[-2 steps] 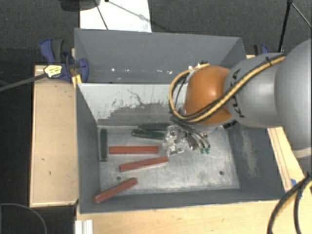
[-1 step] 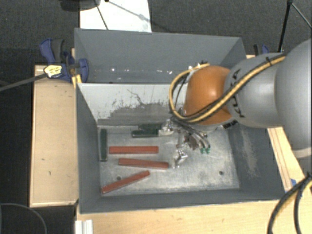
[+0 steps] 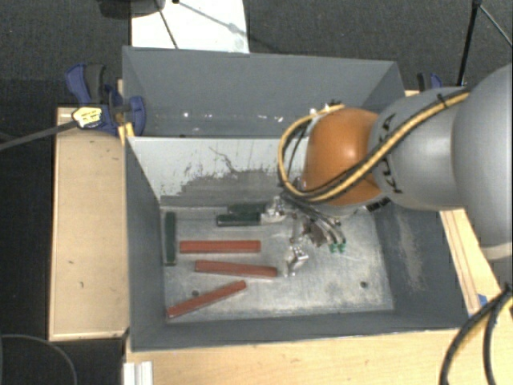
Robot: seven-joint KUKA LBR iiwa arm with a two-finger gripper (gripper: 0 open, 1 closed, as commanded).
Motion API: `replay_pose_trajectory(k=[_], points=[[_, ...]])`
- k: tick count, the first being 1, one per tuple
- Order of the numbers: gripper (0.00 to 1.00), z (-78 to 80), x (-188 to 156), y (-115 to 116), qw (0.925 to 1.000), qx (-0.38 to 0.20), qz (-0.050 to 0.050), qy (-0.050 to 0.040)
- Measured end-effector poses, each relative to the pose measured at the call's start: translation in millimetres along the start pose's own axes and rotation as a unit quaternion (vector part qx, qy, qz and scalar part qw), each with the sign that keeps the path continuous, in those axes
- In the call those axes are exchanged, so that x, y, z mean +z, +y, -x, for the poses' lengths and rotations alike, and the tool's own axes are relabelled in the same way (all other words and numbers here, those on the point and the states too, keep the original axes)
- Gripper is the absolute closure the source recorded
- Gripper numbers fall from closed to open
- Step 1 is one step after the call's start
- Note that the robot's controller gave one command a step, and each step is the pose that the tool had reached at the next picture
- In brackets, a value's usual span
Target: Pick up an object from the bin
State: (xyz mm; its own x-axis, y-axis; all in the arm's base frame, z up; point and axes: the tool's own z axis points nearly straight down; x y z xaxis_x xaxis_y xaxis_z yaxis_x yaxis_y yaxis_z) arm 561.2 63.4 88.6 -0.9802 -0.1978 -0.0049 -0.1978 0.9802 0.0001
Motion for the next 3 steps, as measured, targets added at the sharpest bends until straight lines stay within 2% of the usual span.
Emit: replay_pose_trajectory(k=[1, 2, 3], points=[[1.0, -38.0, 14, 59, 0.9977, 0.068, 0.001, -0.0056], [1.0, -38.0, 14, 59, 0.9977, 0.067, 0.001, -0.0056], [1.0, -26.4, -169, 69, 0.9998, -0.021, 0.0, -0.003]])
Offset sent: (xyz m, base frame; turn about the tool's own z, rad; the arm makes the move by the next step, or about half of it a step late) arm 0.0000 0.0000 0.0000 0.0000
